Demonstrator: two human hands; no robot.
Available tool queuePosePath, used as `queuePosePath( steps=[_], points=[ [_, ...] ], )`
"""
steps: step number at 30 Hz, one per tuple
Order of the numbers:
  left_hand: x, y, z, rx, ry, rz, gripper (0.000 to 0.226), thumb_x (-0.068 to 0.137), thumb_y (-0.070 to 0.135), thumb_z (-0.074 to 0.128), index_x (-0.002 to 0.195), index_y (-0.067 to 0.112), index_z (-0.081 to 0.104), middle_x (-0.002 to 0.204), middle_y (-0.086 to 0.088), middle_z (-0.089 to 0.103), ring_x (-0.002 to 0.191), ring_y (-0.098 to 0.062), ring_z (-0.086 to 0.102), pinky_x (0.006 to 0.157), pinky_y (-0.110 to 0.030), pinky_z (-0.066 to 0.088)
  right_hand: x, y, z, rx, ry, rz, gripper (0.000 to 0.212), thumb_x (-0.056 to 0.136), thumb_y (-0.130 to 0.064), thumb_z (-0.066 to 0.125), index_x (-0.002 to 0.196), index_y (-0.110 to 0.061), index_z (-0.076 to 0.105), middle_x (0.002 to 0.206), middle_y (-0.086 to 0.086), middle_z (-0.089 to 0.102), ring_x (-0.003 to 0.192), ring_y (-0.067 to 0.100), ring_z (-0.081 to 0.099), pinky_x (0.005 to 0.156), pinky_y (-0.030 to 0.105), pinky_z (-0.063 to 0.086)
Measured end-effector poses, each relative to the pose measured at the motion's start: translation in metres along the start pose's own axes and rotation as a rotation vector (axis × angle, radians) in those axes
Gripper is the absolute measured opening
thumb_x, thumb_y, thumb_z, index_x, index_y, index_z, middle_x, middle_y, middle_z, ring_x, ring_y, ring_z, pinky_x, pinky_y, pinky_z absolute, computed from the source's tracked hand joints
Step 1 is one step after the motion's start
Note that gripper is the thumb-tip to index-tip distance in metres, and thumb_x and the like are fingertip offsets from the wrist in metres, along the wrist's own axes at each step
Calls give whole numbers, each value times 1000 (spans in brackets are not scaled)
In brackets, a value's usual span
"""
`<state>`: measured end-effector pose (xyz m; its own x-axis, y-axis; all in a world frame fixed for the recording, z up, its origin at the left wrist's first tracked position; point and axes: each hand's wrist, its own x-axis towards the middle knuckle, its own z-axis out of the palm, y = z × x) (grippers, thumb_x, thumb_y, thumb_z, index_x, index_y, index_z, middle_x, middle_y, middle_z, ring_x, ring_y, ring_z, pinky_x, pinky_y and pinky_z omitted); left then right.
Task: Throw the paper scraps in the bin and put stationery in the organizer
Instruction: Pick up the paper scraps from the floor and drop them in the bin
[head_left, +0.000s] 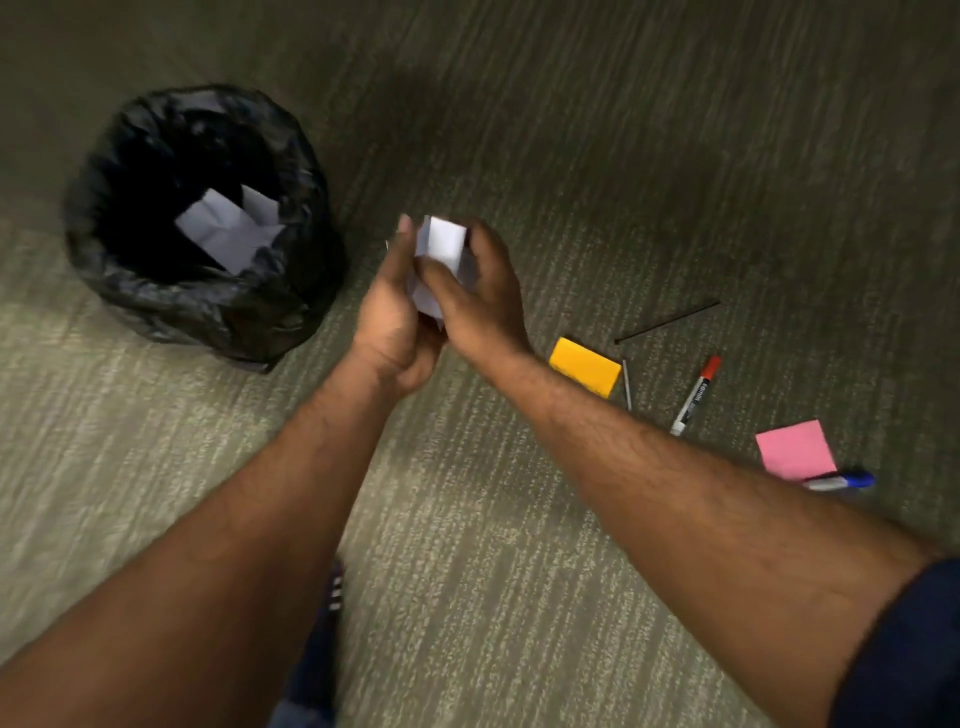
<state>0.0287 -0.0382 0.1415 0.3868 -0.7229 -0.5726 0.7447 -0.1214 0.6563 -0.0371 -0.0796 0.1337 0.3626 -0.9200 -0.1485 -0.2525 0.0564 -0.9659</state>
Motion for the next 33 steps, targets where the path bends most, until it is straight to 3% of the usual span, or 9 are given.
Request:
queuePosePath(
  steps=[4,7,11,13,16,18,22,29,33],
  points=[
    [-3,56,-14,-91,92,74,42,98,41,49,117,4,58,100,-9,63,101,-16,62,85,-27,54,10,-43,49,9,-61,-46,36,78,-18,68,113,-21,60,110,-1,60,104,14,58,86,32,52],
    [2,96,-35,-89,140,151,66,89,46,60,135,0,50,120,-15,60,123,-23,57,104,-34,47,20,-70,91,30,-82,-72,41,75,-19,70,115,-19,59,111,3,58,101,16,58,86,32,53],
    [13,141,-71,-66,236,196,50,95,46,52,124,7,62,119,-14,69,106,-24,68,83,-36,58,41,-88,143,111,-99,32,51,74,-31,76,120,-20,55,117,6,61,105,19,61,90,36,53],
    [15,159,-92,-29,197,182,50,94,52,47,124,15,61,117,-11,71,105,-25,69,86,-41,57,49,-93,163,70,-148,37,52,70,-44,72,117,-31,54,119,-1,60,107,16,61,90,39,54],
    [17,175,-117,-2,183,169,52,95,53,42,134,20,51,122,-10,69,109,-31,67,93,-53,51,61,-94,176,37,-235,41,42,85,-42,64,124,-27,57,129,0,55,110,10,54,81,20,47],
    [16,179,-126,14,230,183,52,94,53,44,134,19,52,125,-8,66,108,-31,68,90,-50,53,71,-88,179,30,-250,42,38,90,-38,61,124,-23,58,131,1,55,108,8,51,72,11,40],
    [12,178,-141,38,271,196,54,94,53,46,132,15,53,126,-8,60,106,-28,68,90,-53,54,74,-75,179,21,-222,19,31,88,-37,60,118,-27,60,129,2,53,114,13,53,90,29,48],
    [4,159,-133,281,327,187,51,92,59,41,127,26,59,124,11,59,112,-13,59,98,-48,47,57,-48,129,78,-192,20,21,90,-22,62,111,-21,60,122,8,55,103,9,56,78,15,46],
    [0,145,-117,360,315,232,44,90,58,47,119,29,62,134,4,54,121,-15,52,101,-48,46,41,-30,85,58,-134,40,18,88,-25,63,106,-24,61,118,5,57,101,8,57,78,16,46]
  ],
)
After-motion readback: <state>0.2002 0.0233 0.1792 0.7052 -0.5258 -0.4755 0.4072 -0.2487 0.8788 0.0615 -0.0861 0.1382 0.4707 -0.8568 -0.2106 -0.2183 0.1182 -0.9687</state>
